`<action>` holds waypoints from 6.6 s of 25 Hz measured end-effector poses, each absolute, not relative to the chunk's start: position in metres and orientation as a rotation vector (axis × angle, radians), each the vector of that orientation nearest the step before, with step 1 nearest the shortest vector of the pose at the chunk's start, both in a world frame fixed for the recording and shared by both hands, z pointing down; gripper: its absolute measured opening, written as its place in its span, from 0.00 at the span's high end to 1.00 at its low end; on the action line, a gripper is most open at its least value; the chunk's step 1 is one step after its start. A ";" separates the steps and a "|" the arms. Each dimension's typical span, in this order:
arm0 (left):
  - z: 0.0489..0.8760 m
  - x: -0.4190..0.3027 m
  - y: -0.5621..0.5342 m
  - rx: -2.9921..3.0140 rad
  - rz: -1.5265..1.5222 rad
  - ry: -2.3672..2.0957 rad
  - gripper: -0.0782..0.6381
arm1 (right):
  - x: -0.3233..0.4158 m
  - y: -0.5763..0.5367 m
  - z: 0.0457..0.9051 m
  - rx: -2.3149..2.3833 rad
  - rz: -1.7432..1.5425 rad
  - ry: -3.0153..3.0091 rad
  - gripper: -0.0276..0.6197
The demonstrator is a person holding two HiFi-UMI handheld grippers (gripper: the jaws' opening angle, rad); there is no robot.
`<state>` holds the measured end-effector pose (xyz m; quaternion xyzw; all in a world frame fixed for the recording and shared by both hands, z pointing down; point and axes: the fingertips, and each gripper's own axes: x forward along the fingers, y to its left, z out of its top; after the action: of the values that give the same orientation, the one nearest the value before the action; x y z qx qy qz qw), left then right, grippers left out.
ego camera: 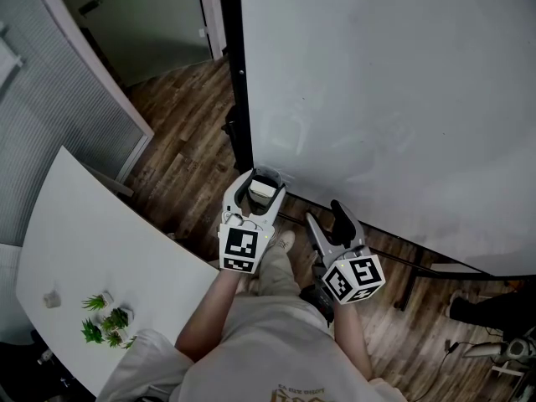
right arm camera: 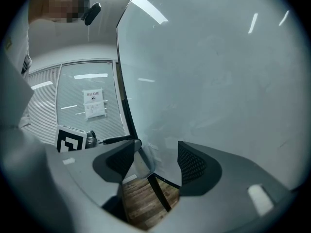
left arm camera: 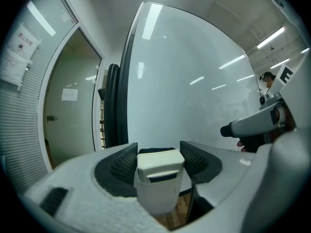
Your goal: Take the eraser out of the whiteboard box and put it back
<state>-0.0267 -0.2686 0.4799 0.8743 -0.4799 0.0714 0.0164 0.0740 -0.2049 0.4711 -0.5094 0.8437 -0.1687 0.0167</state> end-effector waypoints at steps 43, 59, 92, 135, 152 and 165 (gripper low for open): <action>0.444 -0.037 -0.249 2.769 0.141 -1.541 0.52 | 0.073 -0.185 0.456 -1.571 -0.471 2.606 0.53; 0.422 -0.039 -0.241 2.800 0.092 -1.554 0.52 | 0.072 -0.179 0.445 -1.570 -0.430 2.612 0.53; 0.382 -0.050 -0.213 2.848 -0.004 -1.591 0.52 | 0.065 -0.160 0.428 -1.545 -0.363 2.619 0.53; 0.385 -0.047 -0.210 2.857 0.003 -1.565 0.52 | 0.069 -0.159 0.433 -1.566 -0.382 2.602 0.53; 0.393 -0.038 -0.226 2.859 0.026 -1.541 0.52 | 0.079 -0.171 0.435 -1.588 -0.383 2.596 0.53; 0.406 -0.040 -0.236 2.835 0.054 -1.529 0.52 | 0.078 -0.178 0.439 -1.596 -0.401 2.597 0.53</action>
<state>-0.0403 -0.2356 0.4056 0.8794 -0.4742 0.0167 -0.0399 0.0782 -0.1778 0.4386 -0.5189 0.8442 -0.1303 0.0333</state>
